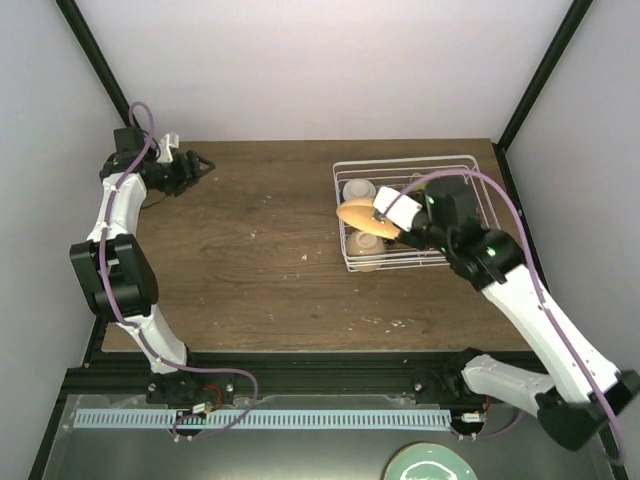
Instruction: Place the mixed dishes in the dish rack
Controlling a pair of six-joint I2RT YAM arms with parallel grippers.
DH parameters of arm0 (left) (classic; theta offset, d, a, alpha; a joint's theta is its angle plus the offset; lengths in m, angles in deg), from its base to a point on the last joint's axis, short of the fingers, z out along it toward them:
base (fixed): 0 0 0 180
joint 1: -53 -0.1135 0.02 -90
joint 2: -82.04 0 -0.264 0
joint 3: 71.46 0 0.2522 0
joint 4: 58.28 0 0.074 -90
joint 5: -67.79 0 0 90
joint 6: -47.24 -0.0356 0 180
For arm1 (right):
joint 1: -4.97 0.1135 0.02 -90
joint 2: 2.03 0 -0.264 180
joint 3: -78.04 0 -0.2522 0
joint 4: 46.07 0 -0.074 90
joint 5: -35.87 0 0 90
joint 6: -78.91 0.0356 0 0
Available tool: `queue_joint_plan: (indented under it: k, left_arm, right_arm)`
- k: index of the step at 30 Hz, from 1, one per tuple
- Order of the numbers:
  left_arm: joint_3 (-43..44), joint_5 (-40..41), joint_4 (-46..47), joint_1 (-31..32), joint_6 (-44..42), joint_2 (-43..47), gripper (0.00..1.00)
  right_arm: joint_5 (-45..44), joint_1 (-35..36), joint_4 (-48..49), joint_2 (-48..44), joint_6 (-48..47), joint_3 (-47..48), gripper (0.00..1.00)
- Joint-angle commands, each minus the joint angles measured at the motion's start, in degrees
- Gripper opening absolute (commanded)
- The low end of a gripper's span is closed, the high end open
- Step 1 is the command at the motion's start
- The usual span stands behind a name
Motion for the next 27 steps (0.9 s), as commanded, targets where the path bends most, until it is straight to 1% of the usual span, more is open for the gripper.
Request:
queue_joint_plan:
  k: [1,6,11,17,21,27]
  left_arm:
    - [0.9,-2.1,1.6,0.1,0.5,-1.3,0.77]
    - [0.4,-2.2,1.8,0.1,0.2,-1.4,0.77]
    - [-0.3,-2.3,2.0,0.1,0.3,-1.1,0.77]
    - [-0.5,-2.3,2.2,0.1,0.4,-1.3,0.77]
    - [-0.2,-2.5,2.3,0.1,0.4,-1.7,0.77]
    - [0.3,-2.7,2.1,0.1,0.4,-1.9,0.77]
  right_arm:
    - [-7.8,-0.2,6.3,-8.0,-9.5,-1.5,0.01]
    - [-13.3,-0.4,-2.9,-8.4,-10.1,-1.8,0.01]
    - [-14.5,-0.6,-7.9,-8.6,-8.7,-2.4,0.01]
    - [-20.5,-0.6,-16.3,-8.1,-7.8,-5.0,0.01]
    - [-23.0,-0.7,-16.7,-9.4,-7.9,-7.4,0.01]
    - [-27.1,-1.0,-12.5,-9.3,-12.2,-9.7,0.01]
